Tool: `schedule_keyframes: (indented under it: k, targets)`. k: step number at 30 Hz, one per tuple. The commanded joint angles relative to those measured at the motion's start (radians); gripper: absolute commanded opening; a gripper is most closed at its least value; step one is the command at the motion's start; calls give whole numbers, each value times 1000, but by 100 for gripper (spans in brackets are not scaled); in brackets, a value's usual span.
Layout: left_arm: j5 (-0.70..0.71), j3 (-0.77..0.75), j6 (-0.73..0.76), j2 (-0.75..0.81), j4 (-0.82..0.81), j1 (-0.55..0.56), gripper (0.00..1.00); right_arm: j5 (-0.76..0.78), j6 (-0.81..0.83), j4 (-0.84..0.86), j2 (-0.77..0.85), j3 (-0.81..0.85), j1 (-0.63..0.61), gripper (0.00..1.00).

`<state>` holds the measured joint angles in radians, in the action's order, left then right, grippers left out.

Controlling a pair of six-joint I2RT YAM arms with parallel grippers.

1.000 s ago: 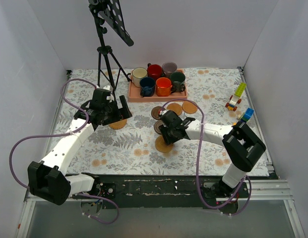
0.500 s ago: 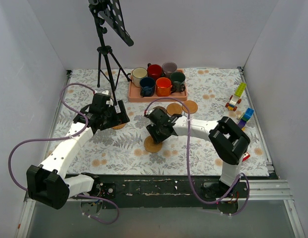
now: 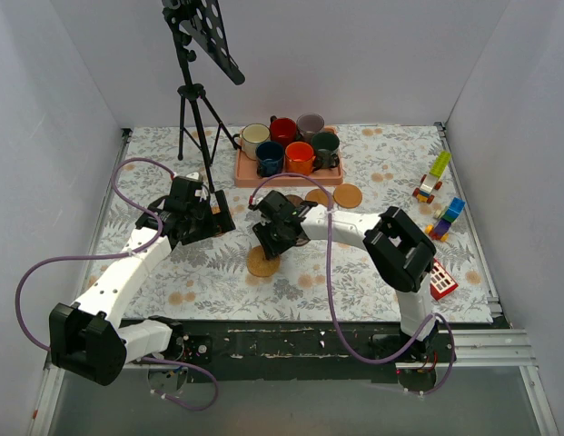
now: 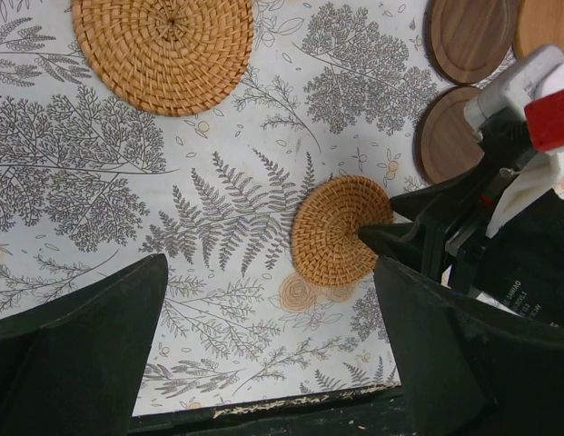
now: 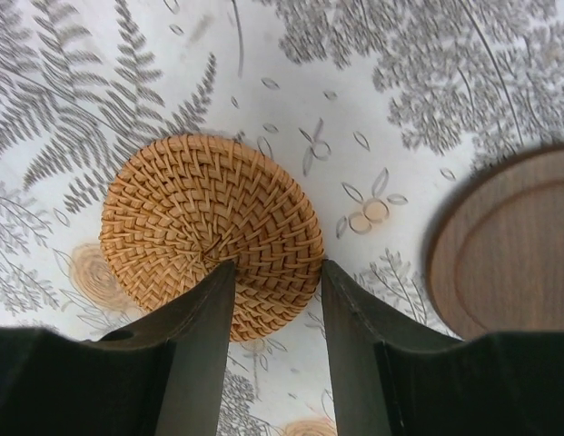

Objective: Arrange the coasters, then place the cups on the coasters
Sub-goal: Move the coaster to the center of the board.

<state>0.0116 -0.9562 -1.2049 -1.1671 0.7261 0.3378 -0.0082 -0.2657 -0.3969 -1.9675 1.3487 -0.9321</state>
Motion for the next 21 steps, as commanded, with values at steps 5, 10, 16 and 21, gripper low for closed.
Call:
schedule_keyframes:
  k: [5,10,16,21]
  targets:
    - [33,10,8,41,2,4,98,-104,-49,-17,-143,87,-24,48]
    - [45,13,21,49,4,4,98,-107,-44,-36,-174,153,-24,48]
    - [56,10,44,56,1,6,98,-70,-21,-79,-153,230,-24,49]
    - [57,26,83,76,-19,29,96,-27,-23,-88,-65,231,2,55]
